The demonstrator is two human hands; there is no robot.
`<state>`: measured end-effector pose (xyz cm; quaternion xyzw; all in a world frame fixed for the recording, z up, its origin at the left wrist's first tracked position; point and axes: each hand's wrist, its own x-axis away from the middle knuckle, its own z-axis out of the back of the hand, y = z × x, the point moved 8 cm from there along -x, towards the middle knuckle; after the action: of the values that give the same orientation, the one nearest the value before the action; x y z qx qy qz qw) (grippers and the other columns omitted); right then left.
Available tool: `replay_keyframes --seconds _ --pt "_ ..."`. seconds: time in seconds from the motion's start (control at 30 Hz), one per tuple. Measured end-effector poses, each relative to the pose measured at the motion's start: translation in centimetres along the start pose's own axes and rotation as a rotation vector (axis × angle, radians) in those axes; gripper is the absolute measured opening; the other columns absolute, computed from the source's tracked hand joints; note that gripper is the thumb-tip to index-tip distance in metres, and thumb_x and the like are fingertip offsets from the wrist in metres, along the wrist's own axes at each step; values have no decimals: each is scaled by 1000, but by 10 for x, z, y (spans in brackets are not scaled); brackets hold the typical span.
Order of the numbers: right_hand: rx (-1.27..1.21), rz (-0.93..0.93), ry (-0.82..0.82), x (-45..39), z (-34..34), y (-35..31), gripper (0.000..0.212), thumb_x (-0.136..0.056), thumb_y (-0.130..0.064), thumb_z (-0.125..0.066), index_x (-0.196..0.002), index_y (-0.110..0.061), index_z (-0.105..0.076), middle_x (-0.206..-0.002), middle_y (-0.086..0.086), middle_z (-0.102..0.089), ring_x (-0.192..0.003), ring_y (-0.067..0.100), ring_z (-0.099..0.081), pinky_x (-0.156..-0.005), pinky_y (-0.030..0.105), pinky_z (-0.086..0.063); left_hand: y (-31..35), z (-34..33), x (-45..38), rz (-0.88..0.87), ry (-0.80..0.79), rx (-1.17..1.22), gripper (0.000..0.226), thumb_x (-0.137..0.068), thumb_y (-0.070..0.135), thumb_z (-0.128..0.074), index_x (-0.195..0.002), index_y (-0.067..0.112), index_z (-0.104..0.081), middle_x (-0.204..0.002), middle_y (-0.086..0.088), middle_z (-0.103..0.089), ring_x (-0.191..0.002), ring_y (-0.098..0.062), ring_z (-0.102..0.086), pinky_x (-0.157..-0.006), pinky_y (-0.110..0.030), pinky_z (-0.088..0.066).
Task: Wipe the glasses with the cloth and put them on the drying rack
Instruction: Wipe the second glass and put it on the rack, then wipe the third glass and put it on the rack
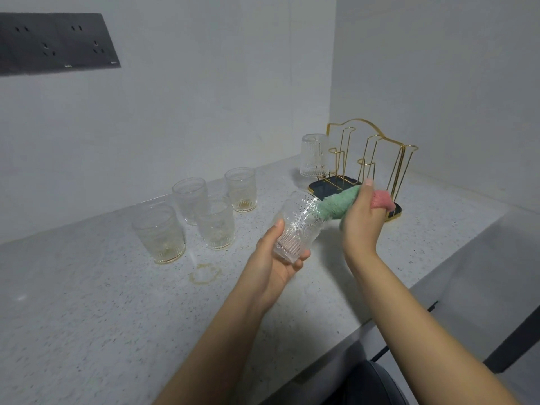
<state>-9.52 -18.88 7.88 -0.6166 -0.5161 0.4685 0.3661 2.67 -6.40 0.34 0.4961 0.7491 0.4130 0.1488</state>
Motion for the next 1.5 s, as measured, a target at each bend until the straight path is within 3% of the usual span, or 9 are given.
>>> replay_keyframes --seconds 0.17,0.27,0.33,0.37,0.43,0.5,0.63,0.97,1.5 --pt "57 16 -88 -13 10 6 40 -99 -31 -36 -62 -18 -41 -60 -4 -45 -52 2 -50 -45 12 -39 46 -1 -17 -235 191 -399 56 -85 46 -68 -118 7 -46 -101 -16 -62 -64 -16 -69 -47 -19 -40" --pt "109 -12 -153 -21 13 16 41 -99 -33 -35 -63 -16 -43 -62 -1 -47 -54 3 -51 -45 12 -40 85 -24 -29 -401 304 -621 63 -83 46 -71 -123 8 -42 -125 -20 -56 -98 -25 -68 -41 -14 -41" --pt "108 -93 -182 -25 13 26 38 -99 -35 -35 -68 -15 -43 -68 0 -47 -61 8 -50 -46 13 -41 109 -44 -42 -497 344 -729 58 -84 45 -72 -121 18 -37 -127 -5 -52 -116 -24 -59 -64 -21 -57" --pt "101 -126 -199 -25 12 29 37 -98 -36 -36 -69 -14 -44 -69 1 -47 -62 9 -50 -47 15 -41 118 -55 -48 -536 354 -792 60 -81 49 -72 -121 21 -37 -121 2 -52 -115 -21 -58 -81 -33 -58" --pt "87 -143 -234 -27 7 33 37 -98 -35 -37 -67 -14 -43 -67 1 -46 -60 10 -48 -47 16 -40 133 -74 -65 -588 378 -899 68 -74 59 -71 -122 23 -39 -119 6 -53 -111 -19 -59 -95 -43 -51" --pt "89 -144 -251 -27 2 39 40 -97 -35 -39 -64 -13 -44 -63 2 -46 -58 12 -49 -44 13 -40 143 -90 -81 -633 401 -980 71 -77 59 -70 -129 20 -41 -127 3 -53 -110 -15 -57 -93 -33 -46" --pt "21 -217 -289 -34 -9 65 40 -94 -40 -43 -65 -12 -44 -61 2 -48 -60 17 -52 -53 28 -41 153 -131 -114 -735 376 -1165 67 -84 54 -67 -137 21 -42 -137 3 -49 -113 -9 -51 -85 -25 -36" --pt "-33 -329 -326 -43 -15 93 39 -91 -41 -46 -72 -6 -48 -73 11 -54 -76 27 -62 -67 39 -50 119 -160 -195 -570 248 -1597 77 -82 66 -60 -146 26 -43 -143 -5 -47 -124 -22 -55 -92 -34 -45" --pt "-9 -340 -282 -49 -12 96 42 -93 -43 -43 -78 -5 -55 -78 10 -61 -81 23 -65 -61 29 -48 90 -139 -201 -478 171 -1636 84 -81 64 -64 -150 26 -36 -158 -8 -32 -143 -25 -36 -108 -40 -38"
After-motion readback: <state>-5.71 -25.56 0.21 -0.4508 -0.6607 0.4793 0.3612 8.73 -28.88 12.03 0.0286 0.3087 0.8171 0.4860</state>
